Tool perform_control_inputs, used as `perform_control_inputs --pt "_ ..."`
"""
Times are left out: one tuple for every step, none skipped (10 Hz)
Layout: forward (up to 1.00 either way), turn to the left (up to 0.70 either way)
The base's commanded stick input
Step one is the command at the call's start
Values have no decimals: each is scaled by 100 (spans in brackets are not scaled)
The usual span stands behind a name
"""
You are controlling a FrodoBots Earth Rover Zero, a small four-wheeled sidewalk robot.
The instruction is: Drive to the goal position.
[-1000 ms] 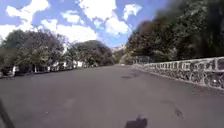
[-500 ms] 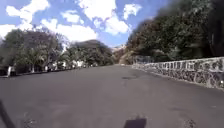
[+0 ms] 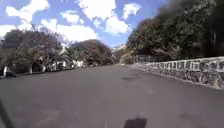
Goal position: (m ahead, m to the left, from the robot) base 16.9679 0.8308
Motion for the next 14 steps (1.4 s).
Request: perform_control_inputs --pt "50 0" --pt "50 0" --pt "50 0" --pt "50 0" --pt "50 0" --pt "50 0" --pt "50 0" --pt "50 0" --pt "50 0" --pt "50 0" --pt "50 0" --pt "50 0" --pt "50 0" --pt "50 0"
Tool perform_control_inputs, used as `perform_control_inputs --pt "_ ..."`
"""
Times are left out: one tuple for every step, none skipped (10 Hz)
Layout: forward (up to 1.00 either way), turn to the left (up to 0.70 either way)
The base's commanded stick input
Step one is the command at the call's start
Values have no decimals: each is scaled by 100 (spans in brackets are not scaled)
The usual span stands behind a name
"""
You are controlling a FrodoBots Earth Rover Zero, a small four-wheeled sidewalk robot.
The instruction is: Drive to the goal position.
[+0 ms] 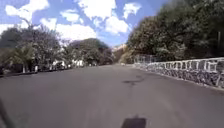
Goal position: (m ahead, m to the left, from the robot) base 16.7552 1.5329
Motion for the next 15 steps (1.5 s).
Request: perform_control_inputs --pt "50 0" --pt "50 0" --pt "50 0" --pt "50 0" --pt "50 0" --pt "50 0" --pt "50 0" --pt "50 0" --pt "50 0" --pt "50 0" --pt "50 0" --pt "50 0" --pt "50 0" --pt "50 0" --pt "50 0"
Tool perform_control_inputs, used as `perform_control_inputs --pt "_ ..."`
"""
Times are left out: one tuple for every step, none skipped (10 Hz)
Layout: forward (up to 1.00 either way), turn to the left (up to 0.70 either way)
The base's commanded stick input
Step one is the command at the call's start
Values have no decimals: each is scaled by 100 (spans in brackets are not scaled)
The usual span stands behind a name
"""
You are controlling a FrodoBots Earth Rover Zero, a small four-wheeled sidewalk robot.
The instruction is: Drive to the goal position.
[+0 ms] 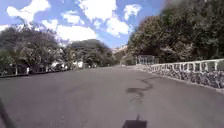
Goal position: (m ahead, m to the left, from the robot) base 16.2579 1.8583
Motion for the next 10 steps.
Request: perform_control_inputs --pt "50 0" --pt "50 0" --pt "50 0" --pt "50 0" --pt "50 0" --pt "50 0" --pt "50 0" --pt "50 0" --pt "50 0" --pt "50 0"
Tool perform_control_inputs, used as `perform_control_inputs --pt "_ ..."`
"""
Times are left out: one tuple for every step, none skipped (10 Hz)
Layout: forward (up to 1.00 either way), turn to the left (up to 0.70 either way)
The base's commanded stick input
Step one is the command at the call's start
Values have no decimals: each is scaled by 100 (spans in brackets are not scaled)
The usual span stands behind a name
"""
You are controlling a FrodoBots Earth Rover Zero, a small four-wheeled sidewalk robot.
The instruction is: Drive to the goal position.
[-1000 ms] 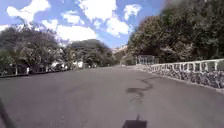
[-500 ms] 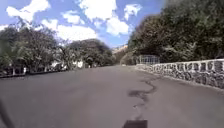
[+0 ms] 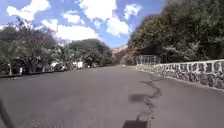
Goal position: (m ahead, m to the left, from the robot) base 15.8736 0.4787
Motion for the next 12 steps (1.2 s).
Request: perform_control_inputs --pt "50 0" --pt "50 0" --pt "50 0" --pt "50 0" --pt "50 0" --pt "50 0" --pt "50 0" --pt "50 0" --pt "50 0" --pt "50 0" --pt "50 0" --pt "50 0"
